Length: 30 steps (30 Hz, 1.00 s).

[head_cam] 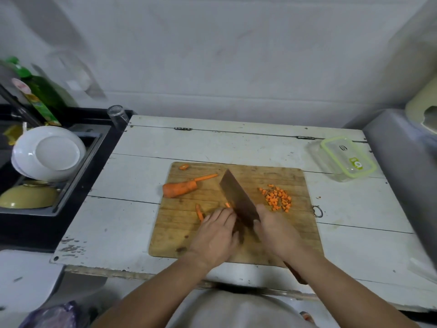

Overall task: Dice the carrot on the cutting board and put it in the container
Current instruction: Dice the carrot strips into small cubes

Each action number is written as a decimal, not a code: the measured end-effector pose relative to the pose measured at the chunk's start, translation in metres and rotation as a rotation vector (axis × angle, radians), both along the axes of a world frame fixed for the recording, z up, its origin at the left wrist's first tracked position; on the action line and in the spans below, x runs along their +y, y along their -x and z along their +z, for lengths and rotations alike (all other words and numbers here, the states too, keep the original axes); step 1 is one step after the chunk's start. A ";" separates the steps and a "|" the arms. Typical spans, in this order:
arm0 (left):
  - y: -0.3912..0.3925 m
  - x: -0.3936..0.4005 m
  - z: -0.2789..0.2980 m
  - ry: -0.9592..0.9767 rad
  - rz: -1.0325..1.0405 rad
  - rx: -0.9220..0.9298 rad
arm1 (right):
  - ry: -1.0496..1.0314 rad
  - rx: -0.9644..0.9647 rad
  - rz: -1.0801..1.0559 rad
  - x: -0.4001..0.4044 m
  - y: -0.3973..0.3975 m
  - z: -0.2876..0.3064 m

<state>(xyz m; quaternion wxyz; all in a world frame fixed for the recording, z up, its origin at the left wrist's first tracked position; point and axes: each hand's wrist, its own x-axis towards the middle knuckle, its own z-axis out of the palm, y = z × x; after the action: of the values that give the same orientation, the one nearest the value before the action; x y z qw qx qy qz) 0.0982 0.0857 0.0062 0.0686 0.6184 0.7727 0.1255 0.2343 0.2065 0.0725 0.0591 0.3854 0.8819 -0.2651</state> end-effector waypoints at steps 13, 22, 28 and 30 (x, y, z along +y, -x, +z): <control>0.058 0.114 0.034 0.258 -0.197 0.231 | 0.454 0.388 -0.471 0.033 -0.069 0.025; 0.076 0.066 0.075 0.125 0.486 -0.345 | 0.475 0.286 -0.332 0.006 -0.045 0.015; 0.031 0.008 0.087 0.192 0.798 -1.082 | 0.301 0.140 -0.148 -0.016 -0.004 -0.009; 0.019 0.012 0.068 0.221 0.795 -1.038 | 0.192 0.099 -0.141 -0.007 -0.003 -0.010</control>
<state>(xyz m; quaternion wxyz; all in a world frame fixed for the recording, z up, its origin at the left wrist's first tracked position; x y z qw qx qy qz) 0.0794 0.0981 0.0741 0.4436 0.1349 0.8170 0.3430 0.2372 0.1994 0.0628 0.0334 0.4252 0.8250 -0.3707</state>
